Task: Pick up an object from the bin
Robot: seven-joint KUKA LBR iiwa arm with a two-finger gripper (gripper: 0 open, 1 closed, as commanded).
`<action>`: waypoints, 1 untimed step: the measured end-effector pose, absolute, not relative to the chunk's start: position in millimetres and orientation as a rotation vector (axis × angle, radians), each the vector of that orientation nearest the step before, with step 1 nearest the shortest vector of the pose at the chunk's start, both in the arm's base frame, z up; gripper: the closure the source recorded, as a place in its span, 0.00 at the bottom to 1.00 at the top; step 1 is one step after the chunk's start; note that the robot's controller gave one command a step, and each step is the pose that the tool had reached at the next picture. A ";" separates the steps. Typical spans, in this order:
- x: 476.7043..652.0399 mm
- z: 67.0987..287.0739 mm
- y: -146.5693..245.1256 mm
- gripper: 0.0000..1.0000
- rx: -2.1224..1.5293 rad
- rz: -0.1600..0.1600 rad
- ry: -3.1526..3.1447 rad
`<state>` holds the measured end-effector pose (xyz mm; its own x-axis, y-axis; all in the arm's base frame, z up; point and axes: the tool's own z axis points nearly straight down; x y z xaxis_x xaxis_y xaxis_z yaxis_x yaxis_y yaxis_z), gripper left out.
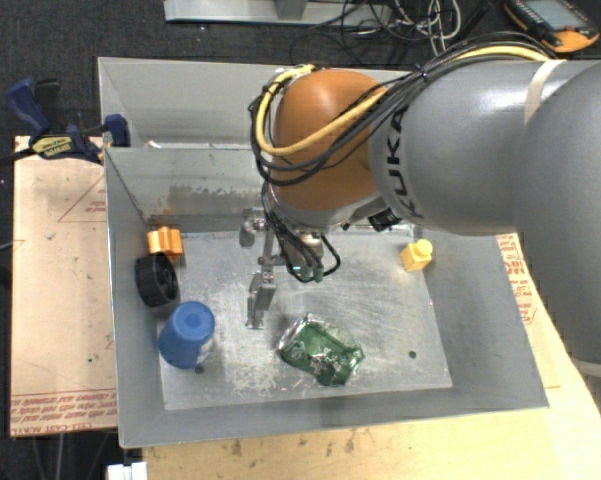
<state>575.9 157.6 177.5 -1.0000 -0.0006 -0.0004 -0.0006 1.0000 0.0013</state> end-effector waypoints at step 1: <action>575.1 146.9 125.1 0.00 -0.004 0.010 3.132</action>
Offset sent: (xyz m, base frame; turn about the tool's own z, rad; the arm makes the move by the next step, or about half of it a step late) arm -0.0504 -0.0741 -0.0887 -0.1293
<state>575.1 125.1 146.9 -1.0000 -0.0026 -0.0093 -0.0026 1.0000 0.0062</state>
